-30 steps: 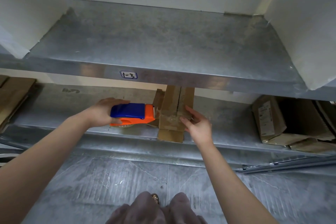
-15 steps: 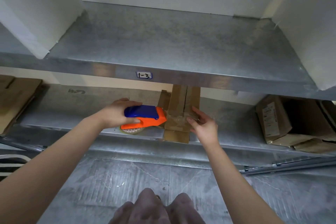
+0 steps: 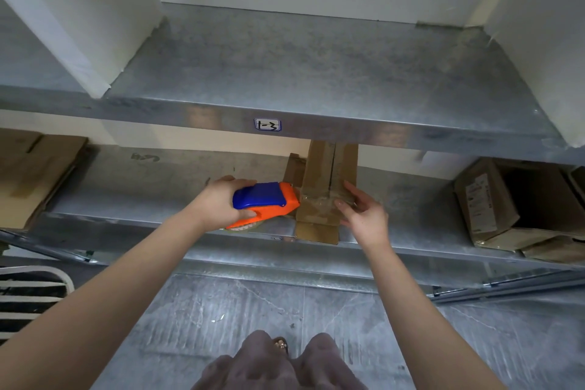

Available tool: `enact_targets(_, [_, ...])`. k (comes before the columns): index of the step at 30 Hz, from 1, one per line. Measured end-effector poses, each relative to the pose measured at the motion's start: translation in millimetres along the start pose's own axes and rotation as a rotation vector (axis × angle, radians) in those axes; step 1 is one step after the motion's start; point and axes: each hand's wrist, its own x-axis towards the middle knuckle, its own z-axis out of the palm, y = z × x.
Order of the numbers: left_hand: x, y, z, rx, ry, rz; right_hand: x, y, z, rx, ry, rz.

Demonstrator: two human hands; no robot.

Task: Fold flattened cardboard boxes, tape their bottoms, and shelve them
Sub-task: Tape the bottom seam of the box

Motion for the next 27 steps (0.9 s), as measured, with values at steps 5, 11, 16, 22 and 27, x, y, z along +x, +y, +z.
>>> enact_targets(5, [-3.9, 1.2, 3.9, -0.055, 0.021, -0.012, 0.0, -0.8, 0.3, -0.003, 0.007, 0.002])
enact_targets(11, [-1.7, 4.4, 0.9, -0.039, 0.025, -0.003, 0.0, -1.2, 1.8, -0.003, 0.026, 0.008])
enact_targets(16, [1.0, 0.7, -8.4, -0.027, 0.005, 0.105, -2.6, -5.4, 0.4, 0.029, 0.011, 0.015])
enact_targets(22, [24.9, 1.4, -20.5, 0.068, -0.097, 0.145, -1.9, -7.1, 0.4, 0.043, -0.001, 0.021])
enact_targets(27, [26.5, -7.7, -14.2, -0.001, -0.166, 0.017, 1.4, -3.7, 0.3, 0.048, -0.009, 0.010])
